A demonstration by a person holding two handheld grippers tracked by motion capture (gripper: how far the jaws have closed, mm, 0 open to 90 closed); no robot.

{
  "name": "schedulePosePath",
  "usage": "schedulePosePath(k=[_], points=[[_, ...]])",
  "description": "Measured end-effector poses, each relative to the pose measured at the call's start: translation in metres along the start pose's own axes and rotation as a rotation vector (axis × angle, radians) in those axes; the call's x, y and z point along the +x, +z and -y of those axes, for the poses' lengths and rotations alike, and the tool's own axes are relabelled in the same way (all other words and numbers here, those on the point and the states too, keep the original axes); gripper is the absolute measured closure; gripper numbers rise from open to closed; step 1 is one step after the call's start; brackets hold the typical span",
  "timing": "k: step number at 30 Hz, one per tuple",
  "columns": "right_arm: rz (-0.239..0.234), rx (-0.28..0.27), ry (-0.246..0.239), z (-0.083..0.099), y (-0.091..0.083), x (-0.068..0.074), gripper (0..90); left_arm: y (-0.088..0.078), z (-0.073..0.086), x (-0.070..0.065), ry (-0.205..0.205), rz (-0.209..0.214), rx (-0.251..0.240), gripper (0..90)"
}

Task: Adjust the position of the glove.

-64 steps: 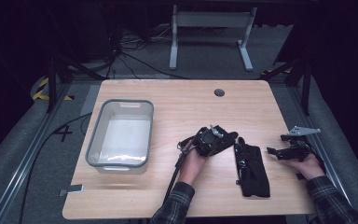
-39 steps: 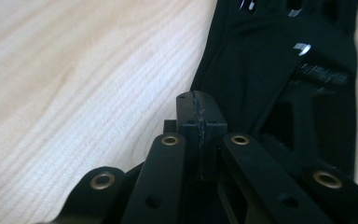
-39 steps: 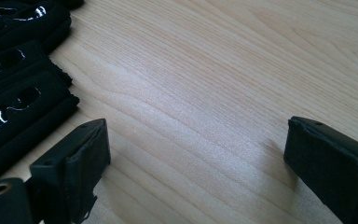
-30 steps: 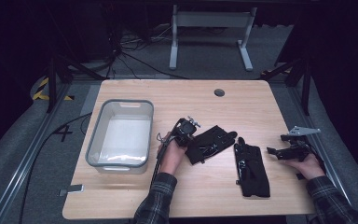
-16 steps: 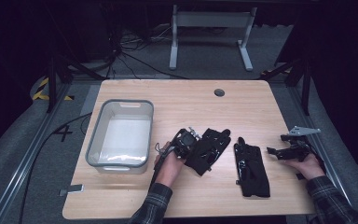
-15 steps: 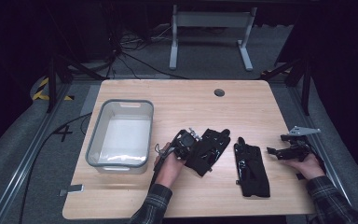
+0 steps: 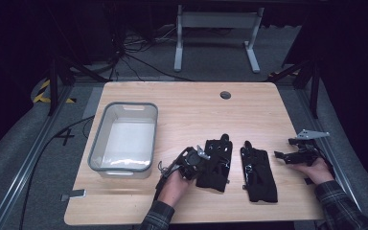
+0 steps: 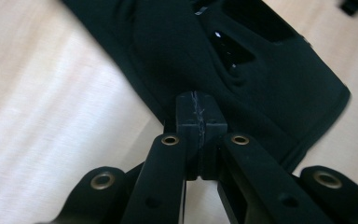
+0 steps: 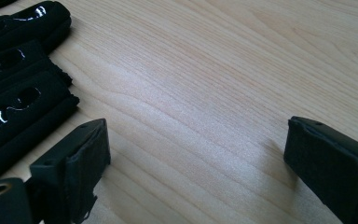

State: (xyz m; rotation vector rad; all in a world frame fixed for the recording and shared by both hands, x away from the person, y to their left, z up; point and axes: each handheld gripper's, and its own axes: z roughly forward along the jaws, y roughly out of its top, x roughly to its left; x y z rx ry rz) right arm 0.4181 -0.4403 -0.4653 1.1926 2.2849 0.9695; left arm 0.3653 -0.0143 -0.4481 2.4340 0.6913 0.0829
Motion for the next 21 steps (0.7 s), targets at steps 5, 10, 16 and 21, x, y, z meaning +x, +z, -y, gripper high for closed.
schedulePosePath(k=[5, 10, 16, 21], points=[[0.000, 0.000, 0.000, 0.000, 0.000, 0.000, 7.7, -0.004, -0.001, -0.007, 0.024, 0.011, -0.014, 89.9], [0.000, 0.001, -0.001, 0.000, 0.000, 0.000, 7.7, -0.010, -0.018, 0.000, 0.039, -0.019, -0.077, 89.9], [0.000, 0.001, 0.000, 0.000, 0.000, 0.000, 7.7, 0.003, -0.041, 0.009, 0.056, -0.007, -0.103, 89.9], [0.000, 0.000, 0.000, 0.000, 0.000, 0.000, 7.7, 0.024, -0.043, 0.011, 0.065, -0.002, -0.036, 90.0]])
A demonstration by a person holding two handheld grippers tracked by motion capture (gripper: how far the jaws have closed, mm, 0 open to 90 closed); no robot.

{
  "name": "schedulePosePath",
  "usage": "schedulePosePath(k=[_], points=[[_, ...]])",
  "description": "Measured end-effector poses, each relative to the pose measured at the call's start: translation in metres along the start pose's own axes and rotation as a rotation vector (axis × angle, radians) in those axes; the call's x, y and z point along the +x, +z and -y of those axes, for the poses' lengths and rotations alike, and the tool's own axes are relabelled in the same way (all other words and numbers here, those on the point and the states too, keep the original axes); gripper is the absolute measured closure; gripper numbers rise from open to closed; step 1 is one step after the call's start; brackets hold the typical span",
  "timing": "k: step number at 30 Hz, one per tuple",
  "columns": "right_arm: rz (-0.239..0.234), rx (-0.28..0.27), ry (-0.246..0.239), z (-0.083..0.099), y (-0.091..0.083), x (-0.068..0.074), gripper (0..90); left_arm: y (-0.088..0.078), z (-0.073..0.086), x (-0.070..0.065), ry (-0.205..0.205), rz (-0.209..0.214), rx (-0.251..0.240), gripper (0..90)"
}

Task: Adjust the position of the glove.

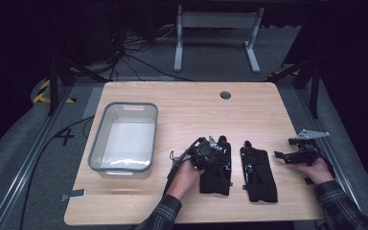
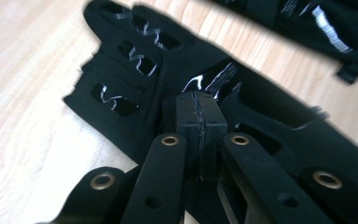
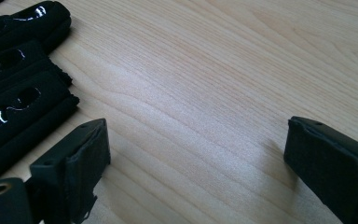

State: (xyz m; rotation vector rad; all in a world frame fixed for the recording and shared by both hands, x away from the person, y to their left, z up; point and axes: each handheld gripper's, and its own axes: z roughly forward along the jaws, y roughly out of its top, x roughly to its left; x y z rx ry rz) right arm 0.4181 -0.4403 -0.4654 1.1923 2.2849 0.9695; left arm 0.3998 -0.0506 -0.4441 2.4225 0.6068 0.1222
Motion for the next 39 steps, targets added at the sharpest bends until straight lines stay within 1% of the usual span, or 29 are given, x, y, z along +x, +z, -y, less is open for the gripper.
schedulePosePath(k=[1, 2, 5, 7, 9, 10, 13, 18, 19, 20, 21, 22, 23, 24, 25, 26, 28, 30, 31, 32, 34, 35, 36, 37, 39], points=[[0.000, 0.000, 0.000, 0.000, 0.000, 0.000, 7.7, 0.005, 0.000, -0.002, -0.007, 0.014, -0.014, 90.0], [0.000, 0.001, 0.000, 0.000, 0.000, 0.000, 7.7, 0.005, -0.001, -0.003, -0.005, 0.018, -0.010, 90.0], [0.000, 0.001, 0.000, 0.000, 0.000, 0.000, 7.7, 0.007, -0.003, -0.008, 0.004, 0.012, -0.008, 90.0], [0.000, 0.001, 0.000, 0.000, 0.000, 0.000, 7.7, 0.009, -0.005, -0.013, 0.004, 0.016, -0.009, 89.9], [0.000, 0.001, 0.000, 0.000, 0.000, 0.000, 7.7, 0.011, -0.008, -0.018, 0.015, 0.024, -0.010, 90.0], [0.000, 0.001, 0.000, 0.000, 0.000, 0.000, 7.7, 0.011, -0.008, -0.018, 0.015, 0.024, -0.010, 90.0], [0.000, 0.001, -0.001, 0.000, 0.000, 0.000, 7.7, 0.014, -0.011, -0.023, 0.020, 0.029, -0.004, 90.0], [0.000, 0.001, 0.000, 0.000, 0.000, 0.000, 7.7, 0.016, -0.012, -0.027, 0.014, 0.029, -0.021, 89.9], [-0.001, 0.002, -0.001, 0.000, 0.000, 0.000, 7.7, 0.016, -0.012, -0.027, 0.009, 0.032, -0.027, 89.9], [-0.003, 0.003, -0.003, 0.000, 0.000, 0.000, 8.3, 0.014, -0.011, -0.026, 0.004, 0.036, -0.047, 89.8], [0.000, 0.003, -0.003, 0.000, -0.001, 0.000, 10.3, 0.012, -0.010, -0.026, -0.007, 0.038, -0.060, 89.4], [0.000, 0.001, -0.006, 0.000, -0.003, 0.000, 12.7, 0.012, -0.010, -0.026, -0.007, 0.038, -0.060, 87.0], [-0.005, 0.005, -0.013, 0.001, -0.005, 0.000, 16.7, 0.007, -0.010, -0.025, -0.014, 0.040, -0.083, 85.0], [-0.005, 0.005, -0.013, 0.001, -0.005, 0.000, 16.7, 0.007, -0.010, -0.025, -0.014, 0.040, -0.083, 83.2], [-0.020, 0.011, -0.017, 0.001, -0.006, 0.000, 18.0, 0.002, -0.009, -0.024, -0.025, 0.038, -0.096, 83.2], [-0.039, 0.021, -0.012, 0.000, -0.009, 0.001, 21.3, -0.001, -0.007, -0.023, -0.036, 0.042, -0.105, 80.1], [-0.057, 0.009, -0.028, -0.002, -0.013, 0.005, 29.0, -0.008, -0.003, -0.022, -0.055, 0.037, -0.125, 74.4], [-0.096, -0.009, -0.040, -0.004, -0.019, 0.011, 40.2, -0.013, 0.000, -0.020, -0.062, 0.034, -0.122, 67.0], [-0.114, -0.016, -0.049, -0.004, -0.022, 0.014, 44.4, -0.014, 0.003, -0.019, -0.069, 0.031, -0.123, 63.1], [-0.126, -0.020, -0.054, -0.005, -0.025, 0.018, 48.2, -0.016, 0.005, -0.019, -0.079, 0.026, -0.125, 60.2], [-0.175, -0.028, -0.064, -0.005, -0.030, 0.025, 59.4, -0.018, 0.011, -0.018, -0.104, 0.024, -0.125, 53.8], [-0.196, -0.033, -0.073, -0.004, -0.033, 0.030, 63.6, -0.018, 0.014, -0.017, -0.113, 0.027, -0.125, 51.4], [-0.196, -0.033, -0.073, -0.004, -0.033, 0.030, 63.6, -0.018, 0.014, -0.017, -0.113, 0.027, -0.125, 48.1], [-0.222, -0.032, -0.083, -0.004, -0.035, 0.035, 69.6, -0.018, 0.017, -0.016, -0.118, 0.027, -0.119, 48.1], [-0.267, -0.031, -0.105, -0.004, -0.039, 0.047, 78.1, -0.017, 0.020, -0.016, -0.135, 0.029, -0.107, 44.1]])
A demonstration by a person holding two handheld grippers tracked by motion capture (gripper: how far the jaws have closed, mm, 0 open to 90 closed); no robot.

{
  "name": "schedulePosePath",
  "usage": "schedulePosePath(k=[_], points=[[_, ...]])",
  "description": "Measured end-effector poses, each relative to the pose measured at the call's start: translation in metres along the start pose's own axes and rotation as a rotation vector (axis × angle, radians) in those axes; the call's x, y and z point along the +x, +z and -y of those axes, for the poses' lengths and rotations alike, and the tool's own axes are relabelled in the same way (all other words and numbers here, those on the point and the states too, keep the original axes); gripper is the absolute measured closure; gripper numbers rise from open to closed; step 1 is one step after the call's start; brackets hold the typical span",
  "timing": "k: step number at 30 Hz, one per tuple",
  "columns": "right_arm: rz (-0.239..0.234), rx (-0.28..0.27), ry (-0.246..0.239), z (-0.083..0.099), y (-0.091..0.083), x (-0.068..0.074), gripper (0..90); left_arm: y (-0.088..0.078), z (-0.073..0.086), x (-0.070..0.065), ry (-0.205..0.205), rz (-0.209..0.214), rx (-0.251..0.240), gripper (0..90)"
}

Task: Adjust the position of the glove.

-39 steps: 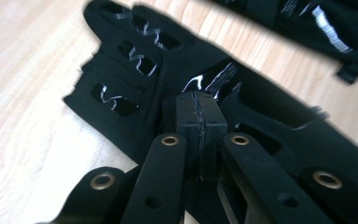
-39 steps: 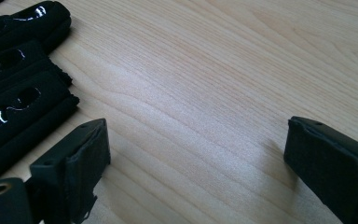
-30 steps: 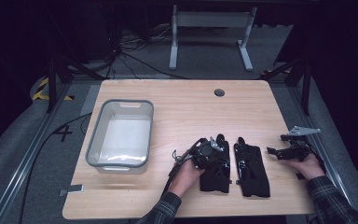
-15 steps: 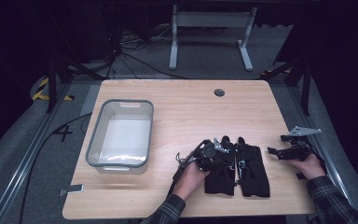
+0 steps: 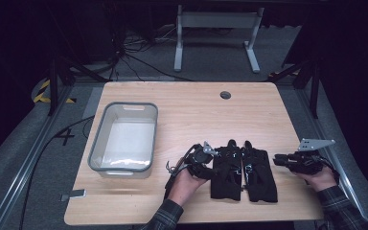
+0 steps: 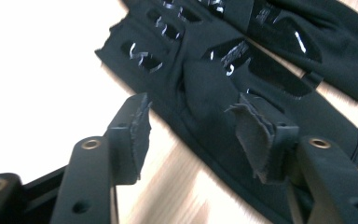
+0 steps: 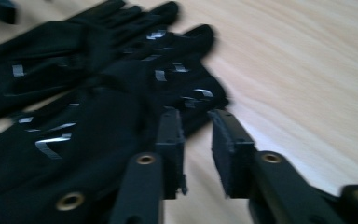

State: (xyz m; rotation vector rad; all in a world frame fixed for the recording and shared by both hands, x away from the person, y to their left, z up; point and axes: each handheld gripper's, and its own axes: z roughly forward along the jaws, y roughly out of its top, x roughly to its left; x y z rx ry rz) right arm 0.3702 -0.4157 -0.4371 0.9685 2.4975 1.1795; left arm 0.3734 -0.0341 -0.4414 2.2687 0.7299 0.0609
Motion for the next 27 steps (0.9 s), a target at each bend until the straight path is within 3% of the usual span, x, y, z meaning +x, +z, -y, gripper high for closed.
schedulePosePath(k=[5, 8, 12, 19, 22, 27], points=[[-0.088, 0.030, -0.049, -0.004, 0.008, 0.019, 89.4, 0.003, 0.001, -0.001, -0.008, -0.012, 0.003, 40.0], [-0.123, 0.060, -0.067, -0.003, 0.014, 0.025, 89.7, 0.006, 0.001, -0.002, -0.013, -0.014, 0.009, 38.9], [-0.133, 0.107, -0.093, -0.002, 0.020, 0.028, 89.7, 0.012, 0.001, -0.004, -0.008, -0.021, 0.020, 39.6], [-0.130, 0.139, -0.112, 0.000, 0.024, 0.029, 89.8, 0.020, 0.002, -0.007, -0.012, -0.030, 0.047, 43.7], [-0.132, 0.139, -0.112, 0.000, 0.025, 0.029, 89.8, 0.021, 0.003, -0.010, -0.013, -0.036, 0.030, 51.2], [-0.137, 0.142, -0.112, 0.000, 0.025, 0.029, 89.9, 0.021, 0.003, -0.010, -0.030, -0.059, 0.029, 72.8]])
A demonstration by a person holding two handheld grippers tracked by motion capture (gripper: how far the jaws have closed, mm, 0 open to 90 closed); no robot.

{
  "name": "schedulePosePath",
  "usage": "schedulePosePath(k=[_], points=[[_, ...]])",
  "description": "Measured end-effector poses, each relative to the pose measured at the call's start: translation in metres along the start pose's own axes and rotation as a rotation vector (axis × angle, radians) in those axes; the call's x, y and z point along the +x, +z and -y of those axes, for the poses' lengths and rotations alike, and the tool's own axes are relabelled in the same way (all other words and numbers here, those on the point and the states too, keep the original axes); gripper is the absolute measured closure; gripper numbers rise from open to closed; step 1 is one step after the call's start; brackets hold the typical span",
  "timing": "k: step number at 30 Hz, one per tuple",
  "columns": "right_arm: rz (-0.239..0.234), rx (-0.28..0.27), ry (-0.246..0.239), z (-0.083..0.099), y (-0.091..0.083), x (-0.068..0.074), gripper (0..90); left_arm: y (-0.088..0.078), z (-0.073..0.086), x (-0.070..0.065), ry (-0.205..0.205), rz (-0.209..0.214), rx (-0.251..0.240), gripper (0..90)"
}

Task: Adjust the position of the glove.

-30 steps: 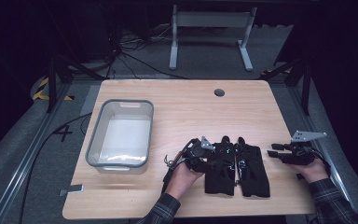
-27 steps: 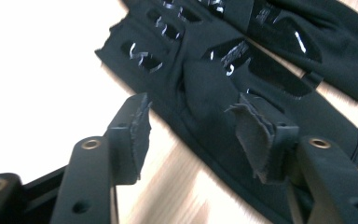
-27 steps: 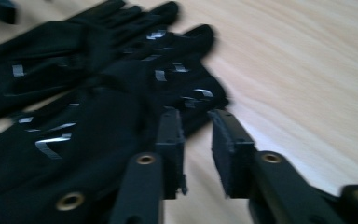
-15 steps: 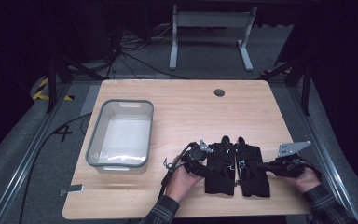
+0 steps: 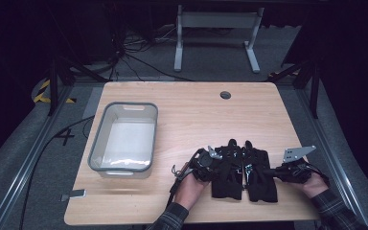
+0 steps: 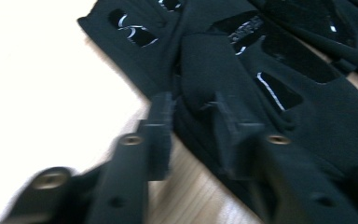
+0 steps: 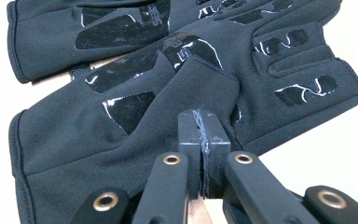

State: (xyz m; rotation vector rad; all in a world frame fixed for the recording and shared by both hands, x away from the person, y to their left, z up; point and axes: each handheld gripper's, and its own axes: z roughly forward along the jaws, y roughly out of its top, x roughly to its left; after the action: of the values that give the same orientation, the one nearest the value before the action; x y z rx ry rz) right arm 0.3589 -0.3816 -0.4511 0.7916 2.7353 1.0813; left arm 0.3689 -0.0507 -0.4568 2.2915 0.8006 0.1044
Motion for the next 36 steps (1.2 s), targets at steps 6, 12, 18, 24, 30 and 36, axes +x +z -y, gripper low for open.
schedulePosePath(k=[6, 12, 18, 24, 30, 36], points=[[-0.005, 0.001, -0.002, 0.000, 0.000, 0.000, 90.0, -0.001, 0.000, 0.004, -0.038, 0.024, -0.010, 86.2], [-0.009, 0.002, -0.004, 0.000, 0.001, 0.001, 90.0, -0.006, -0.002, 0.006, -0.056, 0.046, -0.039, 87.3], [-0.011, 0.002, -0.007, -0.001, 0.002, 0.001, 90.0, -0.018, -0.005, 0.009, -0.071, 0.079, -0.080, 87.5], [-0.015, 0.002, -0.004, -0.003, 0.004, 0.003, 90.0, -0.029, -0.008, 0.010, -0.085, 0.118, -0.142, 87.5], [-0.018, 0.000, -0.004, -0.005, 0.005, 0.004, 90.0, -0.038, -0.011, 0.012, -0.103, 0.156, -0.205, 87.7], [-0.017, -0.001, -0.005, -0.005, 0.007, 0.005, 90.0, -0.040, -0.019, 0.012, -0.098, 0.179, -0.232, 87.8]])
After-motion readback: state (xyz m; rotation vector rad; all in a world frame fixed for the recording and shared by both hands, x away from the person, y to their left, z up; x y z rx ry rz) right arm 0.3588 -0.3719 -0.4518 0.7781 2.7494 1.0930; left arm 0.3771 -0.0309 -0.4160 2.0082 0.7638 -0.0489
